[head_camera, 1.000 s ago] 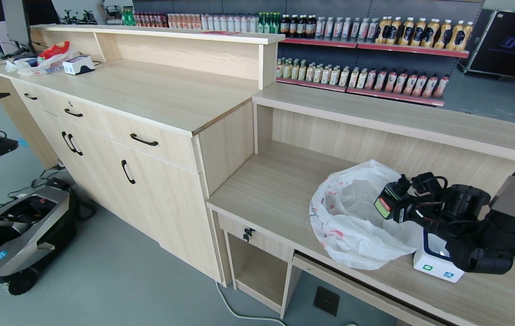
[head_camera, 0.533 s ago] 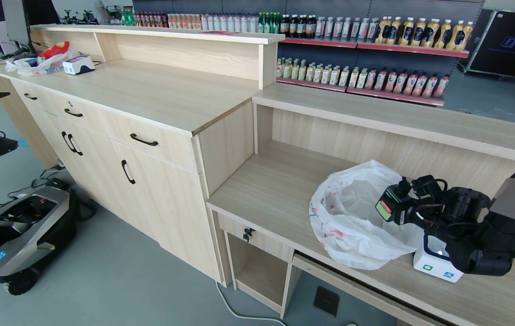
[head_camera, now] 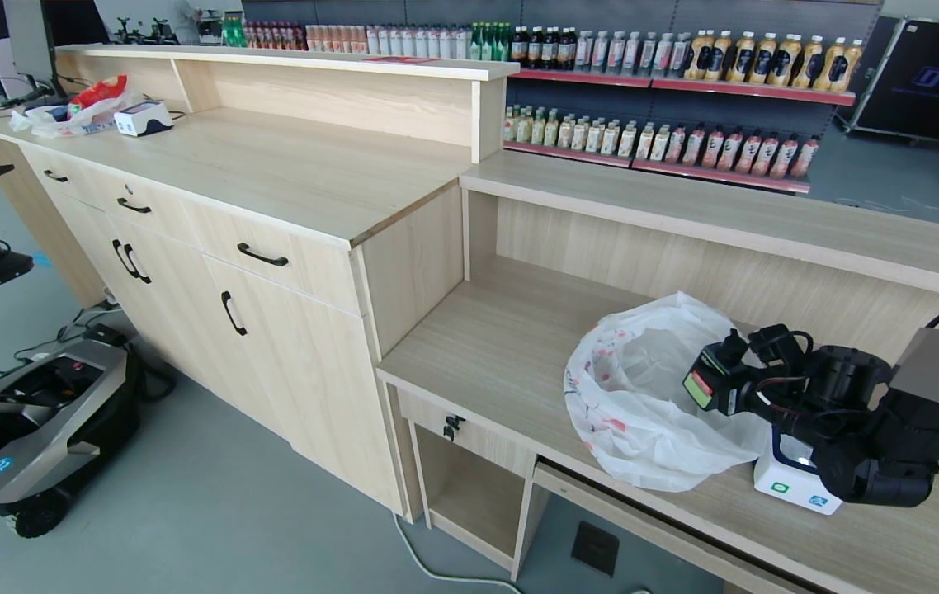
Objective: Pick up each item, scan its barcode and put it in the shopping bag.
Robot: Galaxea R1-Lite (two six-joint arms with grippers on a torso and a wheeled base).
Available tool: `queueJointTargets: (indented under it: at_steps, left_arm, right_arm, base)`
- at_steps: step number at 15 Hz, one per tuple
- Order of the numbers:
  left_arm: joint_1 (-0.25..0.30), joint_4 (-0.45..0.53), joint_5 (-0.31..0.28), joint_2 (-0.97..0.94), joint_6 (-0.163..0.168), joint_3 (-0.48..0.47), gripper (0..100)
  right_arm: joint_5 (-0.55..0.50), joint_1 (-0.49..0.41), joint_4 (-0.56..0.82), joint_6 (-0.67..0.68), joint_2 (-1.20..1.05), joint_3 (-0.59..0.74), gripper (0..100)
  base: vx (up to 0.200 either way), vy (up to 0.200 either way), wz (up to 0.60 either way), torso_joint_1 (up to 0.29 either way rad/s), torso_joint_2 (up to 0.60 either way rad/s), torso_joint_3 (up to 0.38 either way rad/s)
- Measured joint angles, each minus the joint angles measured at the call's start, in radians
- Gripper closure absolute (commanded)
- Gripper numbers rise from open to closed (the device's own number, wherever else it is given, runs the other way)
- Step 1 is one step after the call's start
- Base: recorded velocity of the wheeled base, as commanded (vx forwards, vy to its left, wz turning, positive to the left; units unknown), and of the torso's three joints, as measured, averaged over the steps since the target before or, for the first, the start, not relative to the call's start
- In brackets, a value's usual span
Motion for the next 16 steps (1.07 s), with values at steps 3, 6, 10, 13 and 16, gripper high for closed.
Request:
queueJointTargets:
  at_steps: [3,6,10,13,16]
  left_arm:
    - [0.000,0.000,0.000,0.000,0.000,0.000,0]
    - [0.000,0.000,0.000,0.000,0.000,0.000,0]
    - [0.000,0.000,0.000,0.000,0.000,0.000,0]
    - [0.000,0.000,0.000,0.000,0.000,0.000,0]
    - [-0.001,0.001,0.000,0.000,0.000,0.000,0]
  right_arm:
    - [0.000,0.005,0.000,0.000,-0.007,0.000,0]
    - [0.000,0.006,0.022,0.000,-0.037,0.004,0]
    - [-0.004,0.019,0.157,-0.036,-0.274,0.044,0]
    - [-0.005,0.005,0.373,-0.214,-0.563,0.126,0]
    - [-0.003,-0.064,0.563,-0.414,-0.867,0.194,0]
  base:
    - [0.000,0.000,0.00,0.000,0.00,0.000]
    - [0.000,0.000,0.00,0.000,0.00,0.000]
    - [0.000,0.000,0.00,0.000,0.00,0.000]
    - [0.000,0.000,-0.20,0.001,0.00,-0.001]
    - [0.000,0.000,-0.60,-0.001,0.00,0.004]
